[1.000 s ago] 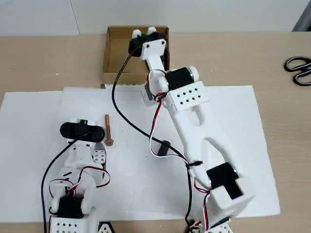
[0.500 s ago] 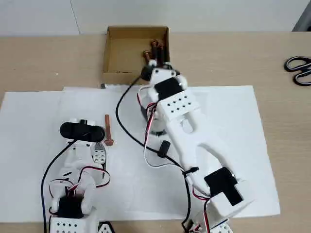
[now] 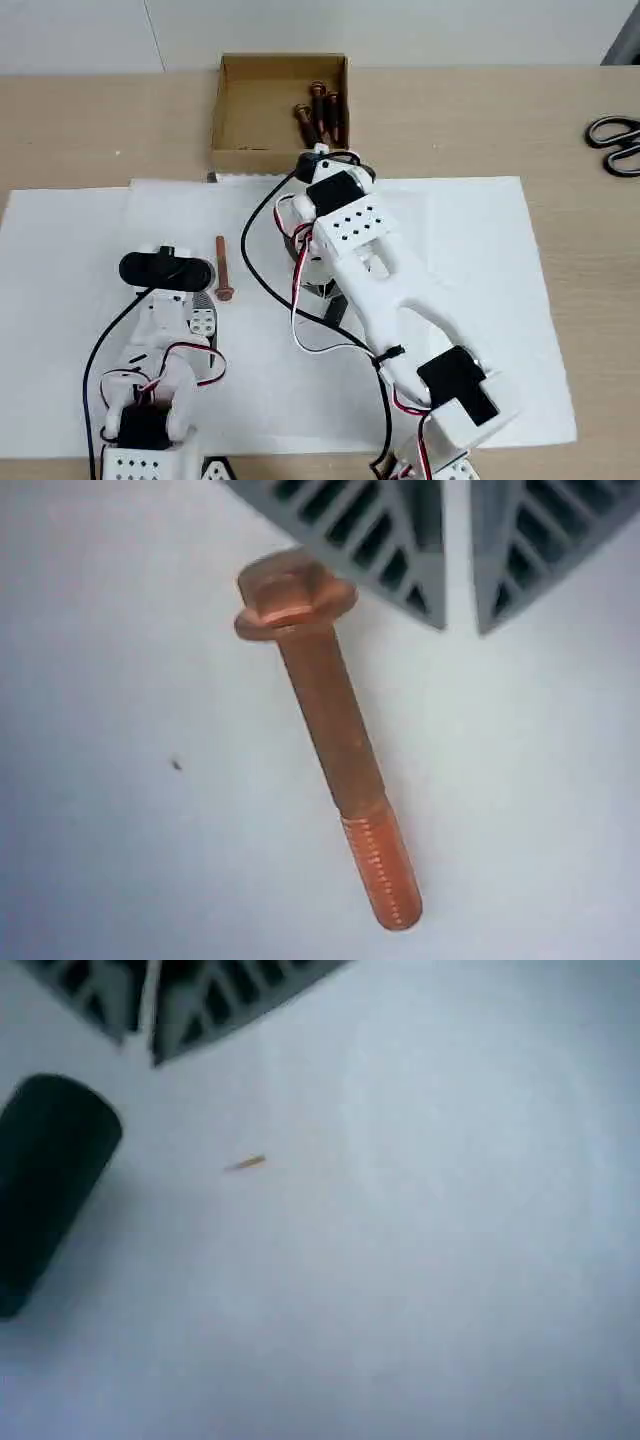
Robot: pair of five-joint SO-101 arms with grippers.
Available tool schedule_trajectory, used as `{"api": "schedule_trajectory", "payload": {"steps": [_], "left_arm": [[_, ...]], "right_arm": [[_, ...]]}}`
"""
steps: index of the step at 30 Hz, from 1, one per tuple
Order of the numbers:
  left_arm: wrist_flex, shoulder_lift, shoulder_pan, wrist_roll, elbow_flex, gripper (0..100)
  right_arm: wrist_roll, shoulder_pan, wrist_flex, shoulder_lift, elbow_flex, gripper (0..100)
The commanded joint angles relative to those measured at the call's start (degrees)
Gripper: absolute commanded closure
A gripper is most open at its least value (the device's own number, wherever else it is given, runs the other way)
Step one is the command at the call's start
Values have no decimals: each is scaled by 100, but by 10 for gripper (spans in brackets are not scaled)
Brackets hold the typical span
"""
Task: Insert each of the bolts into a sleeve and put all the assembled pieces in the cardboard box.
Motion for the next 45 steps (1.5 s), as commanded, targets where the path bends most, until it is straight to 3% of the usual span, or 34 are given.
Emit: {"api": "schedule_trajectory", "payload": {"steps": [1, 23, 30, 45], "left_arm": [[9, -44, -9, 18, -127, 994], [9, -44, 9, 18, -127, 994], [0, -44, 18, 18, -127, 994], [0, -44, 18, 18, -127, 994]], "right_arm": [[-44, 119, 75, -295, -26, 990], [-26, 110, -84, -233, 598, 988], [53, 101, -163, -233, 615, 841], [53, 40, -637, 426, 589, 866]]}}
